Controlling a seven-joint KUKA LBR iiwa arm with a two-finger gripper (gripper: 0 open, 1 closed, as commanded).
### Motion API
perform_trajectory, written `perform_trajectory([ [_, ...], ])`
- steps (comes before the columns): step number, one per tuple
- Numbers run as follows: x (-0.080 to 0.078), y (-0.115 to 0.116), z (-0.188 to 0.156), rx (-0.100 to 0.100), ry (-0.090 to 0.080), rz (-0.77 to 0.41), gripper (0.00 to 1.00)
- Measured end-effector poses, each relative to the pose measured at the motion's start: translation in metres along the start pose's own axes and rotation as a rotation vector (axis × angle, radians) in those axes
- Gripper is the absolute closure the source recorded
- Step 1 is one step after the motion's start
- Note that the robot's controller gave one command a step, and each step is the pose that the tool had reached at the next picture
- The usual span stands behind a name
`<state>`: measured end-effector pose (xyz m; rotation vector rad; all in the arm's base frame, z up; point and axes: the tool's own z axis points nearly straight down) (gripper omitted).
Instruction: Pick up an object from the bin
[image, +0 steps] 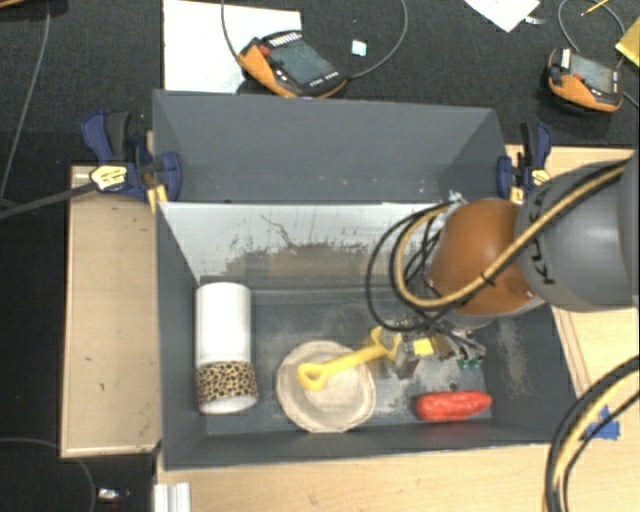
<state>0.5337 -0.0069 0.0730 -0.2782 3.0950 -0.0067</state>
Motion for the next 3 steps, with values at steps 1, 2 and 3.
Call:
perform_trajectory([
  [1, -0.020, 0.007, -0.103, -0.001, 0.004, -0.018, 1.00],
  [2, -0.015, 0.008, -0.094, -0.001, 0.004, -0.027, 1.00],
  [3, -0.012, 0.007, -0.108, -0.004, 0.018, -0.025, 1.00],
])
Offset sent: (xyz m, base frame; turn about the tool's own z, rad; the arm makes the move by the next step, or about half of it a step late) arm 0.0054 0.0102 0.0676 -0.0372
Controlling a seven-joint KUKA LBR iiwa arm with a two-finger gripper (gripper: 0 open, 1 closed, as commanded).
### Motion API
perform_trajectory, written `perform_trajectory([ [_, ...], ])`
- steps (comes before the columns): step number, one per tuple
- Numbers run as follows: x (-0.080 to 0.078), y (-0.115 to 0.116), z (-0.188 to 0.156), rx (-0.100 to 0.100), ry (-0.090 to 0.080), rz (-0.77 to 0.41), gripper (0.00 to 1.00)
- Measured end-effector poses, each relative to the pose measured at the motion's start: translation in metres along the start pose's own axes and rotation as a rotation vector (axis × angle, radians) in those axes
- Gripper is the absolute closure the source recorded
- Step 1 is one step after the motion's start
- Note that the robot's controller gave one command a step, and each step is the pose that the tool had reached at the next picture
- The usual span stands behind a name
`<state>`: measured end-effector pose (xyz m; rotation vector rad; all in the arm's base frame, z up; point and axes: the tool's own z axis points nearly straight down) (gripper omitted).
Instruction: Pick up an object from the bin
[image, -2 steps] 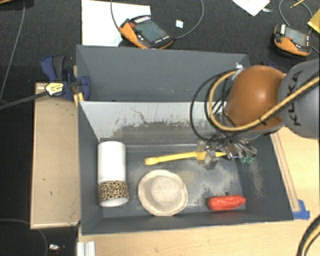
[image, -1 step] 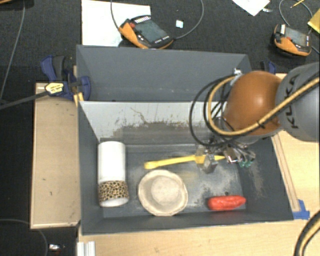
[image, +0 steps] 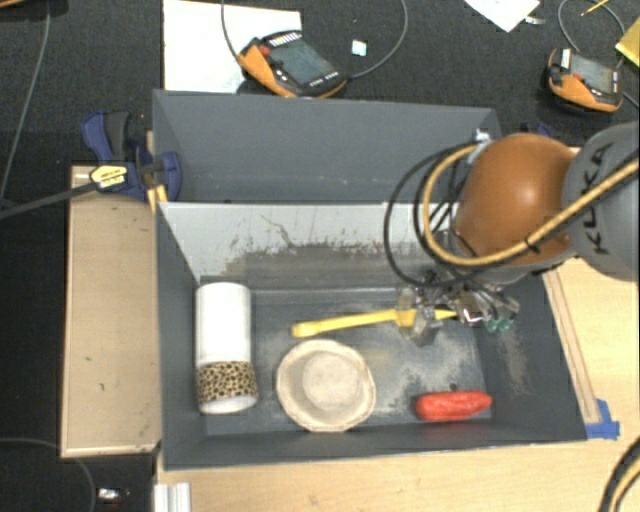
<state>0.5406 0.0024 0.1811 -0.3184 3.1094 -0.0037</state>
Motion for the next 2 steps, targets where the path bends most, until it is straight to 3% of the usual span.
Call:
perform_trajectory([
  [1, 0.002, -0.001, -0.028, 0.004, -0.018, -0.017, 1.00],
  [2, 0.044, -0.005, -0.117, 0.002, -0.016, 0.057, 1.00],
])
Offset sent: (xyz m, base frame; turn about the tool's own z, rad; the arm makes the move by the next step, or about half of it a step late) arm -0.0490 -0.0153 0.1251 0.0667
